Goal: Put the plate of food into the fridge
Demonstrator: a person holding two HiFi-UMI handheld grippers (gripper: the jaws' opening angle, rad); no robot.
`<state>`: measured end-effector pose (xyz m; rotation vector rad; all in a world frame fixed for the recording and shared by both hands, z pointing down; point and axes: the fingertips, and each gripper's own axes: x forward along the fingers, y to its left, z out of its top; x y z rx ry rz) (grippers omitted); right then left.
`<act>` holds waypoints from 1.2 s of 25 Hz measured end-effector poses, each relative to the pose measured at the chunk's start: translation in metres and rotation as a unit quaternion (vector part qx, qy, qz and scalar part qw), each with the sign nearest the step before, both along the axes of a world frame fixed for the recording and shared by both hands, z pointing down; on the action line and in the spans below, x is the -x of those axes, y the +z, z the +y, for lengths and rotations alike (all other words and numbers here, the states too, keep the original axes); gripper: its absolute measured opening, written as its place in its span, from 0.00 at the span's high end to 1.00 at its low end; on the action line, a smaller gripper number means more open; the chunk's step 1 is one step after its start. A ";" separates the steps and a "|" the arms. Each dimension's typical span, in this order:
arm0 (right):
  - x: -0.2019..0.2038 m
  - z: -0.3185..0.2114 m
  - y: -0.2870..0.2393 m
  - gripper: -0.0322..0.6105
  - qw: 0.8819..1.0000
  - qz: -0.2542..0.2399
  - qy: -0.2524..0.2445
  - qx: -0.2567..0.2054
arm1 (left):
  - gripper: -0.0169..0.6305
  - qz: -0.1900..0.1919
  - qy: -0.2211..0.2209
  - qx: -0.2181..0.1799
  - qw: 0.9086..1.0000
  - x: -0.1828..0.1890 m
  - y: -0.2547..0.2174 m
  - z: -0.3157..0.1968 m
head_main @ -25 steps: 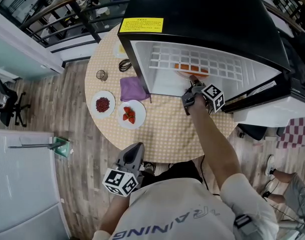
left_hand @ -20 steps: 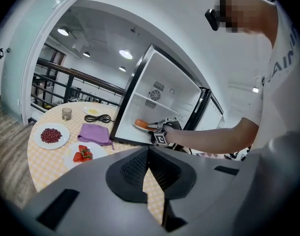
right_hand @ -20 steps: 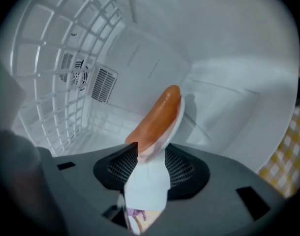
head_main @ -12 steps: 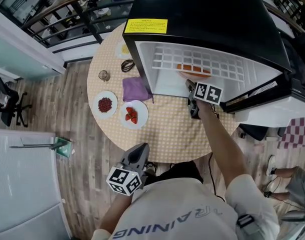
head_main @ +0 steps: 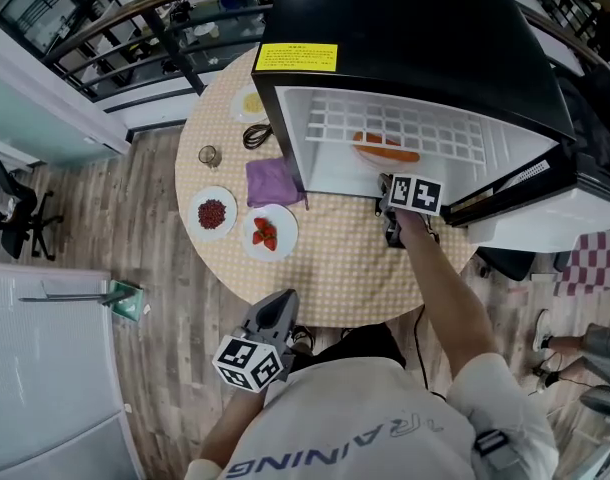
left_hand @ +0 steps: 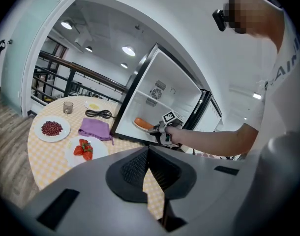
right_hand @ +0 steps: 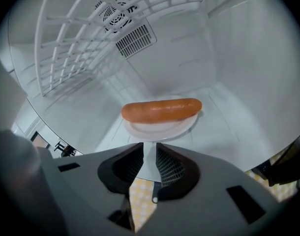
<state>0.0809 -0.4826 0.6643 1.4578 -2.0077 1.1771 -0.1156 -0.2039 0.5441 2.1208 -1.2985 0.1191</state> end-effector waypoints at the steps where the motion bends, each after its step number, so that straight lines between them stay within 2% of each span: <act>1: 0.000 0.003 -0.006 0.82 1.000 -0.008 0.002 -0.003 | 0.96 0.002 0.000 -0.002 1.000 0.001 -0.001 0.000; 3: 0.003 0.011 -0.023 0.89 0.999 -0.032 -0.001 -0.023 | 0.96 0.002 0.000 -0.009 1.000 0.003 -0.006 -0.002; 5: 0.007 0.025 -0.044 0.91 0.997 -0.057 -0.006 -0.058 | 0.96 0.000 0.004 -0.020 1.000 0.005 -0.011 -0.006; 12: 0.029 0.095 -0.112 0.92 0.982 -0.130 -0.035 -0.130 | 0.96 -0.007 0.033 -0.066 0.997 0.003 -0.035 -0.024; 16: 0.033 0.129 -0.149 0.92 0.976 -0.115 -0.053 -0.178 | 0.96 -0.026 0.062 -0.090 0.994 -0.003 -0.044 -0.032; 19: 0.029 0.150 -0.172 0.92 0.971 -0.116 -0.047 -0.205 | 0.96 -0.048 0.082 -0.112 0.989 -0.008 -0.057 -0.039; 23: 0.020 0.176 -0.200 0.92 0.963 -0.125 -0.031 -0.236 | 0.96 -0.048 0.095 -0.141 0.984 -0.011 -0.079 -0.048; 30: 0.019 0.213 -0.221 0.92 0.955 -0.087 -0.042 -0.280 | 0.96 -0.038 0.118 -0.168 0.978 -0.018 -0.101 -0.050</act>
